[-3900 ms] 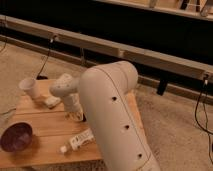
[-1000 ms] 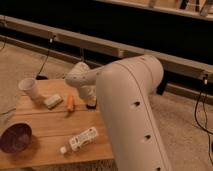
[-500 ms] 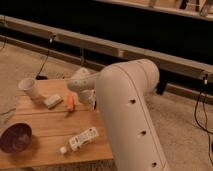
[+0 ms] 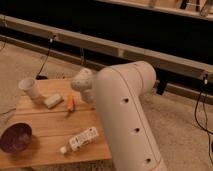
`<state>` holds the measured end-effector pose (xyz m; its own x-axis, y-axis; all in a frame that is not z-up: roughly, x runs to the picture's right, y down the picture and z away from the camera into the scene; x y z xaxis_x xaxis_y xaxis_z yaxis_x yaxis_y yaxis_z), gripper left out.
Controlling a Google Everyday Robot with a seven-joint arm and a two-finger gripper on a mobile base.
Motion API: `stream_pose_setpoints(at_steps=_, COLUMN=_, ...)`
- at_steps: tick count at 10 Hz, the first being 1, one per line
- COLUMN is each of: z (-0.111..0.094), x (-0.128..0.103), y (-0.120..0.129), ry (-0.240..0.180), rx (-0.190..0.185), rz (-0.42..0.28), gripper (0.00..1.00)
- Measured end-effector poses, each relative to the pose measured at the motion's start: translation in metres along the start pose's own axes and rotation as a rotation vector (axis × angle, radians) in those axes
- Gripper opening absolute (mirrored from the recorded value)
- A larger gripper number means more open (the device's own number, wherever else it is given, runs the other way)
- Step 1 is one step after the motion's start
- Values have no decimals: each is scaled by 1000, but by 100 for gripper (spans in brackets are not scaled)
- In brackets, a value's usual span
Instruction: Push the eraser across the table
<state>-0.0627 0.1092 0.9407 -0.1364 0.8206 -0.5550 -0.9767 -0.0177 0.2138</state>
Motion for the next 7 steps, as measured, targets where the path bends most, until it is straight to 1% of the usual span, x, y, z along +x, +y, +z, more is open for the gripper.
stream_pose_setpoints(at_steps=1, z=2, x=-10, y=-4, ry=-24, rx=2, rz=11, gripper=6)
stream_pose_setpoints(at_steps=3, z=6, x=-26, y=-8, ry=-56, rx=3, rz=23, gripper=6)
stream_pose_setpoints(at_steps=5, z=11, x=-38, y=-8, ry=-75, rx=-3, rz=22, gripper=6)
stream_pose_setpoints(at_steps=7, z=15, x=-55, y=-6, ry=-99, rx=-3, rz=12, gripper=6)
